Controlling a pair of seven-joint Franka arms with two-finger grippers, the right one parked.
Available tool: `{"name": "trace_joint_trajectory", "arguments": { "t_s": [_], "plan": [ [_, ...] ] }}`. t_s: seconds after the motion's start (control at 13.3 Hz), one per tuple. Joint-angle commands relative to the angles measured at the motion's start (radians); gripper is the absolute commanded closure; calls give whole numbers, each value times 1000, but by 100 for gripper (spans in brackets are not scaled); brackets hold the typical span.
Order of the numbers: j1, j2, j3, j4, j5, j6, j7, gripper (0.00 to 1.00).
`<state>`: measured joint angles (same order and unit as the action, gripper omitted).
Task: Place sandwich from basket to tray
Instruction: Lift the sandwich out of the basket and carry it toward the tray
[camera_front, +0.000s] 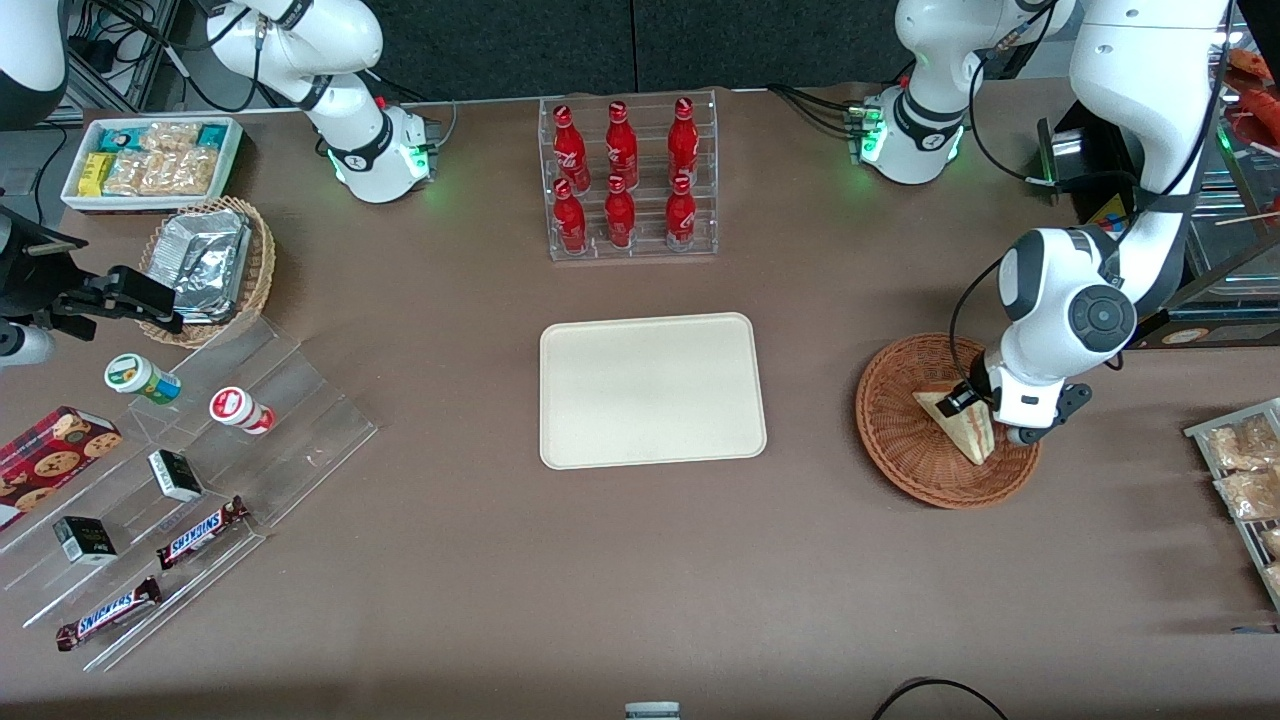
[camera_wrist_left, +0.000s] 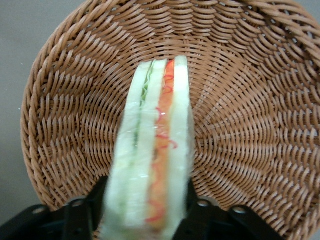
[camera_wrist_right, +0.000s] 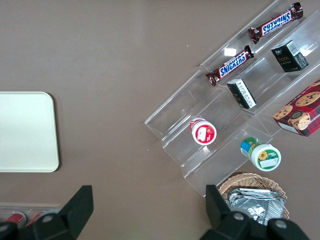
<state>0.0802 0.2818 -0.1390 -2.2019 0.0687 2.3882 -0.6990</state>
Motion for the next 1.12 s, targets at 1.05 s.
{"name": "trace_joint_trajectory", "arguments": {
  "t_s": [1.05],
  "plan": [
    [-385, -1, -11, 359, 5, -431, -28, 100]
  ]
}}
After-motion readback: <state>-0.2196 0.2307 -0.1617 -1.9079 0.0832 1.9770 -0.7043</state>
